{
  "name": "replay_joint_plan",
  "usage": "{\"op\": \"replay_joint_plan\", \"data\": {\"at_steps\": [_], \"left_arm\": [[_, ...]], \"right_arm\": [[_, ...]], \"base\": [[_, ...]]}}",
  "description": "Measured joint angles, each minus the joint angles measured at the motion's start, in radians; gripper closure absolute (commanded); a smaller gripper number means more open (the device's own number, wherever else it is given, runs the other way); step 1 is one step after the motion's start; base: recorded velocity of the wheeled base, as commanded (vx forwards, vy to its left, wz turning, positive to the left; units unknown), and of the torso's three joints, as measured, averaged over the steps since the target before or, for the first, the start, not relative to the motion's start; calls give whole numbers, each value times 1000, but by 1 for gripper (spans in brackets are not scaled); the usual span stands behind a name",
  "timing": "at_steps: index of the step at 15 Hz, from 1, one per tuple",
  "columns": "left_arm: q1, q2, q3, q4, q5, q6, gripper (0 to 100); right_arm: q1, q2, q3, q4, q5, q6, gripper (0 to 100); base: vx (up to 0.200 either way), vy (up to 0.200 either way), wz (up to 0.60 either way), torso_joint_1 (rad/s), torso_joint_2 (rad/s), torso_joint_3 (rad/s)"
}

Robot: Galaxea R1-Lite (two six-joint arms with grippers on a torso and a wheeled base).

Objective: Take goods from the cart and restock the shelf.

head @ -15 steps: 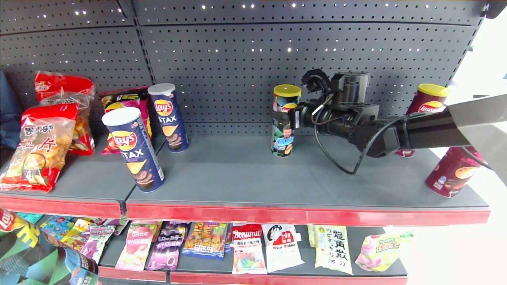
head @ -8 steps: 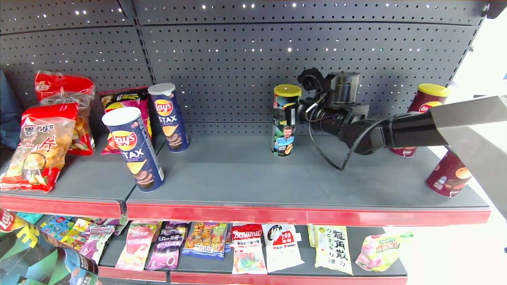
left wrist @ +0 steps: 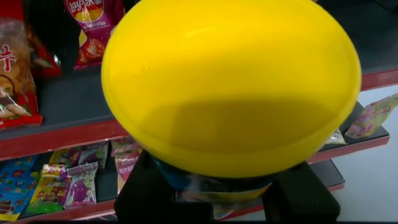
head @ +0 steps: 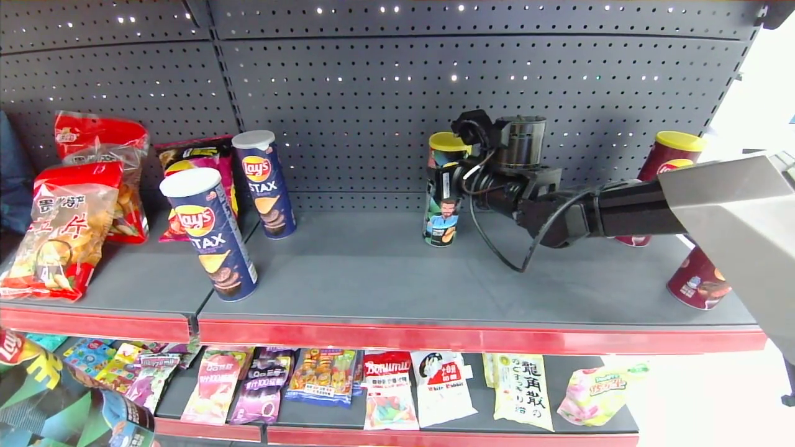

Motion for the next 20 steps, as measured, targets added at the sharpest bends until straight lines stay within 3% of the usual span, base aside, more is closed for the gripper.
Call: {"op": "replay_joint_plan", "data": {"at_steps": [3,9,13,20], "left_arm": [[0,0,0,0,1,0,100],[1,6,-6,-1,2,0,100],[1,9,-10,-1,3,0,100],[1,7,-12,-1,7,0,100]], "right_arm": [[18,-71,76,2,-84,-1,100],[75,-334,427,-5,-243,5,100],[148,-450,522,-12,-367,58,100],[203,-462,661,-136,-394,65,100]], "base": [[0,0,0,0,0,0],[0,0,0,0,0,0],[0,0,0,0,0,0],[0,0,0,0,0,0]]}}
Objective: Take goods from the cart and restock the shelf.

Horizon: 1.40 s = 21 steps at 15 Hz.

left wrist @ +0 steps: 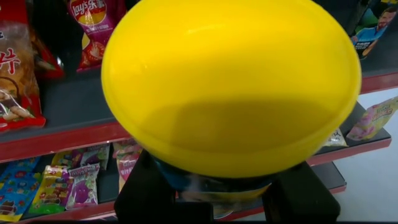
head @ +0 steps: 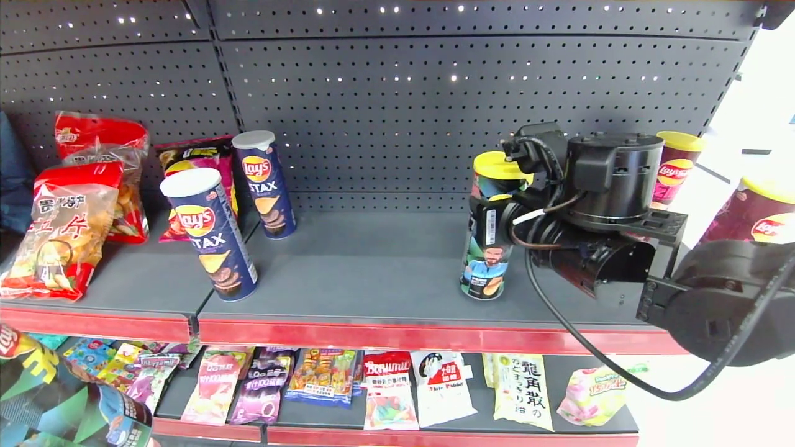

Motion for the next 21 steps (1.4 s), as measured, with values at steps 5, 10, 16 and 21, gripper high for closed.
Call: {"op": "replay_joint_plan", "data": {"at_steps": [5,10,16,21], "left_arm": [[0,0,2,0,0,0,100],[0,-1,3,0,0,0,100],[0,-3,4,0,1,-1,100],[0,-3,6,0,1,-1,100]], "right_arm": [[13,20,12,-4,3,-2,100],[13,48,33,-57,11,-2,100],[17,46,76,-72,33,-2,100],[38,31,84,-66,33,-5,100]], "base": [[0,0,0,0,0,0],[0,0,0,0,0,0],[0,0,0,0,0,0],[0,0,0,0,0,0]]}}
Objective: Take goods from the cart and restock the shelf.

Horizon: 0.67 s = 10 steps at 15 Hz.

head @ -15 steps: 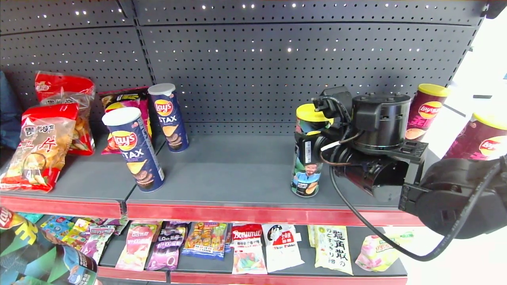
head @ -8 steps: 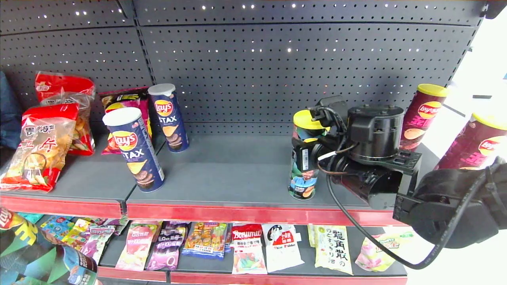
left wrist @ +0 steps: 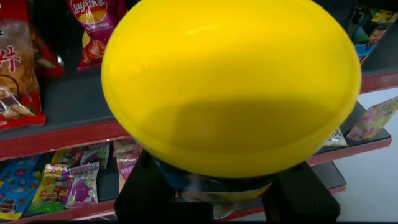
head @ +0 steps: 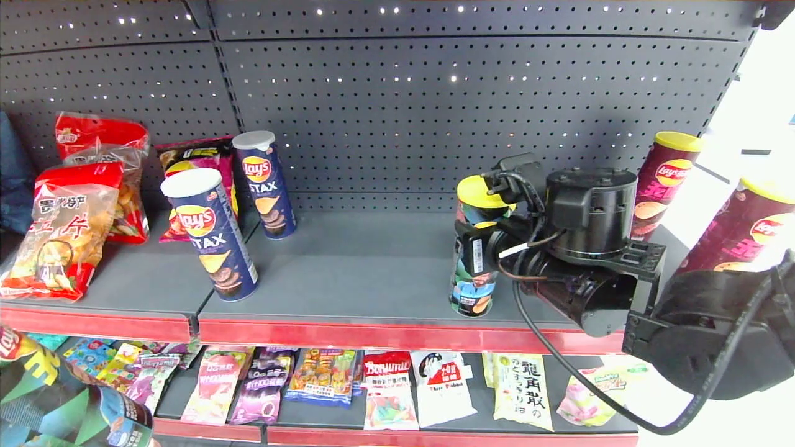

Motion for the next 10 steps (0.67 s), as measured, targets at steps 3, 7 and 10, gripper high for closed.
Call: {"op": "replay_joint_plan", "data": {"at_steps": [3,7,10], "left_arm": [[-1,0,1,0,0,0,100],[0,0,2,1,0,0,100],[0,-1,3,1,0,0,100]], "right_arm": [[2,-9,3,3,0,-5,100],[2,-21,21,0,1,-23,100],[1,-25,24,0,2,-23,100]], "base": [[0,0,0,0,0,0],[0,0,0,0,0,0],[0,0,0,0,0,0]]}}
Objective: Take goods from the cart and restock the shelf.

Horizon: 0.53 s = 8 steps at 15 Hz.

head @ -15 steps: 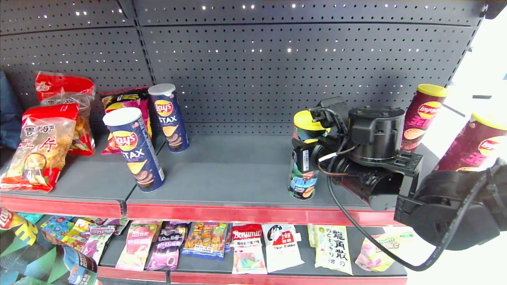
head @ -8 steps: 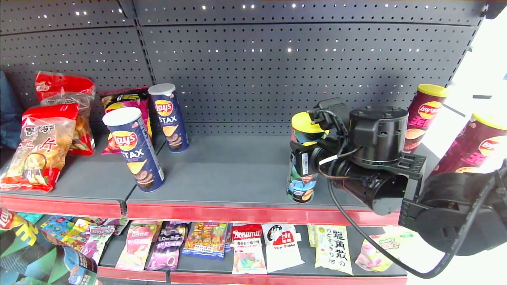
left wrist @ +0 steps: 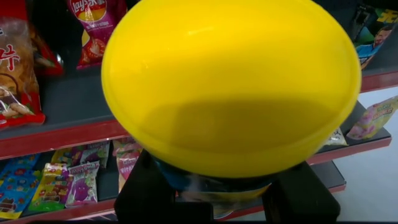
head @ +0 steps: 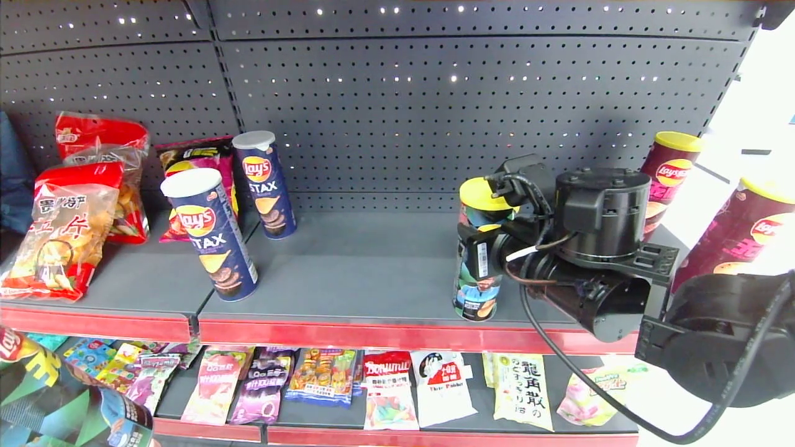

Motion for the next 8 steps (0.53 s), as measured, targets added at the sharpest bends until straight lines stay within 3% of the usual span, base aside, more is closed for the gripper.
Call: {"op": "replay_joint_plan", "data": {"at_steps": [8], "left_arm": [[0,-1,1,0,0,0,100]], "right_arm": [[0,4,-14,0,-3,7,100]], "base": [[0,0,0,0,0,0]]}}
